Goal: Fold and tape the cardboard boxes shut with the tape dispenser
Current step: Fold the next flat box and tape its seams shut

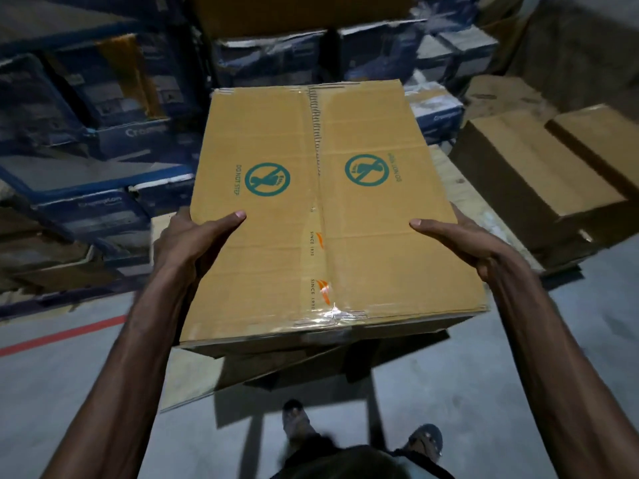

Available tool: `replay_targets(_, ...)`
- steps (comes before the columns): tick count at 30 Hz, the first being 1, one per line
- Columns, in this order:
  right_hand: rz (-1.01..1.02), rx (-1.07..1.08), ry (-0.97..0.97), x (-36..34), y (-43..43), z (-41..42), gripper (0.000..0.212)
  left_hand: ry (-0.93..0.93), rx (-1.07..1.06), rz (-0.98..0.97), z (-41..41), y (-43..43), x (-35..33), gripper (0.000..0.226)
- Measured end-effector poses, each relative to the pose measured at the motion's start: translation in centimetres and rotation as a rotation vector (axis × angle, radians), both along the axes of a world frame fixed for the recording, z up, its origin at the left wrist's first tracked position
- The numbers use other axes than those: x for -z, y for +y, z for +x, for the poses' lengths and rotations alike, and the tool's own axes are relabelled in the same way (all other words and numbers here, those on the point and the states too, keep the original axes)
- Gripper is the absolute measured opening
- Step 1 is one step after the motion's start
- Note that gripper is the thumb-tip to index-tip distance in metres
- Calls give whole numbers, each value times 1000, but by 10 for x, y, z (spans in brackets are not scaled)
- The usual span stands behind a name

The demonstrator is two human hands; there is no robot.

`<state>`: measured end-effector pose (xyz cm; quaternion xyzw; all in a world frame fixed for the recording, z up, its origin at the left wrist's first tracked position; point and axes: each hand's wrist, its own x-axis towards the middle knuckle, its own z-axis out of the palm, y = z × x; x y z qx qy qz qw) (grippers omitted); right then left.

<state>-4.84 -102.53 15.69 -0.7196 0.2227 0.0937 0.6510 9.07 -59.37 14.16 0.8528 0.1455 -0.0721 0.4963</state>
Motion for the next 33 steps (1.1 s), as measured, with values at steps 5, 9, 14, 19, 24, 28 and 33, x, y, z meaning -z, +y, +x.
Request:
replay_targets(5,-35,123,-9,-10,-107,-76,75,-24,113,110,-37,-137,-20,98)
replay_targets(9,-54,227,-9,-9,-205,-139,83,-45,204,123,-67,-253,-23,101)
replay_targets(14,-54,317,-1,-3,-318,-201,90,-44,289,94,-96,-385,-17,101)
replay_targets(19,-69,389,28,-2,-409,-236,95,-3,351,96,-112,-491,-15,99)
replay_targets(24,-69,445,14,7,-489,-241,84,2,413,117,-100,-589,-11,98)
replay_targets(28,-107,479,-28,8,-560,-221,76,-17,415,94,-77,-670,-3,97)
replay_targets(33,-115,515,-36,1,-666,-176,75,-36,386,38,-37,-778,3,91)
